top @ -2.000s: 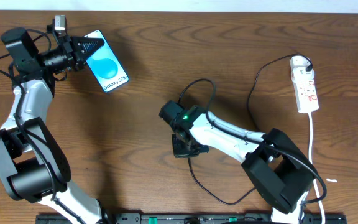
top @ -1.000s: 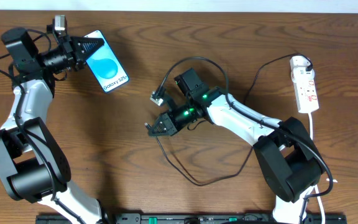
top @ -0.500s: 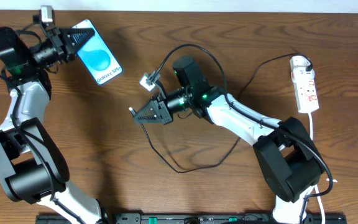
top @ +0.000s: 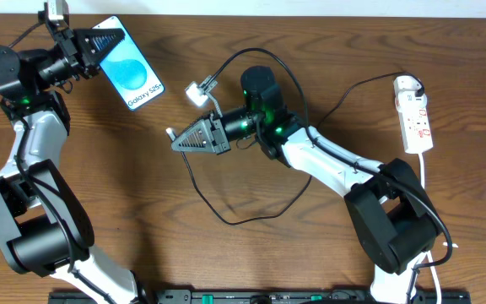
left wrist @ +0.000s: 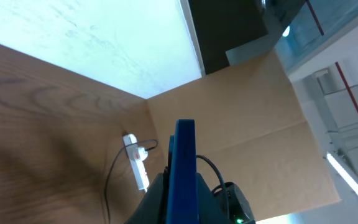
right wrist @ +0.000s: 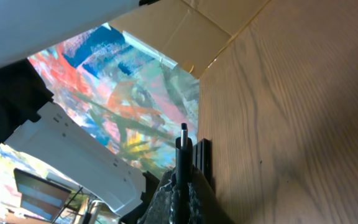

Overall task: Plug charger to phone and switch on socket
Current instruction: 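Carry the cable connector with the right gripper toward the phone, then align the connector with the phone's bottom port using the right gripper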

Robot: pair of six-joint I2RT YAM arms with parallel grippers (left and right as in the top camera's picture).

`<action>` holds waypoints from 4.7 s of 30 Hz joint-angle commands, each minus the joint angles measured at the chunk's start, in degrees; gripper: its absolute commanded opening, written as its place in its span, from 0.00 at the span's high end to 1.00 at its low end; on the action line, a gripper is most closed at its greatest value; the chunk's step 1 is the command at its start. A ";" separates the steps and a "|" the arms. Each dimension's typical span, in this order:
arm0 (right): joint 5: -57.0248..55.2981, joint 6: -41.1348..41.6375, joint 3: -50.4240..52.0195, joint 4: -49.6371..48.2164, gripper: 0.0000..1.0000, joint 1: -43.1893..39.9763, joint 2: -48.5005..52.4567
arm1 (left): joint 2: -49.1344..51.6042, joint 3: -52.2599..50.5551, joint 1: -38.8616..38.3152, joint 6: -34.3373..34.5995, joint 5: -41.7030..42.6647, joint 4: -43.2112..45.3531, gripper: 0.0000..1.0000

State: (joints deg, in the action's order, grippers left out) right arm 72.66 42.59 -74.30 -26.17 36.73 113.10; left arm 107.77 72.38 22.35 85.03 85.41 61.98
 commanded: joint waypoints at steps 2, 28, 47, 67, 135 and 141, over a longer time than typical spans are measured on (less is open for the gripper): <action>0.96 -0.07 -0.66 -0.24 0.99 -2.27 1.46 | -2.12 0.48 0.13 2.36 0.04 0.74 0.93; 7.21 10.14 -0.66 -29.24 0.99 -3.82 11.74 | -2.12 0.48 -0.22 2.08 0.09 0.76 0.93; 5.84 18.10 -0.66 -42.14 0.99 -2.23 11.74 | -2.12 0.48 -4.07 -2.95 2.95 0.74 0.92; 4.37 18.69 -0.70 -47.95 0.99 -2.23 11.74 | -2.10 0.48 -5.84 -4.42 4.17 0.72 0.93; -0.72 17.57 -0.70 -43.43 0.99 -2.19 11.74 | -1.05 -0.07 -7.43 -6.99 4.61 -0.15 0.93; -1.03 17.59 -0.70 -43.41 0.99 -2.19 11.74 | -1.05 -0.07 -7.43 -7.02 4.61 -0.15 0.93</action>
State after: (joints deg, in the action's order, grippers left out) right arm 72.60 61.01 -74.30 -69.58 34.37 124.81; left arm 107.77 72.38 14.79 79.00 89.73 61.52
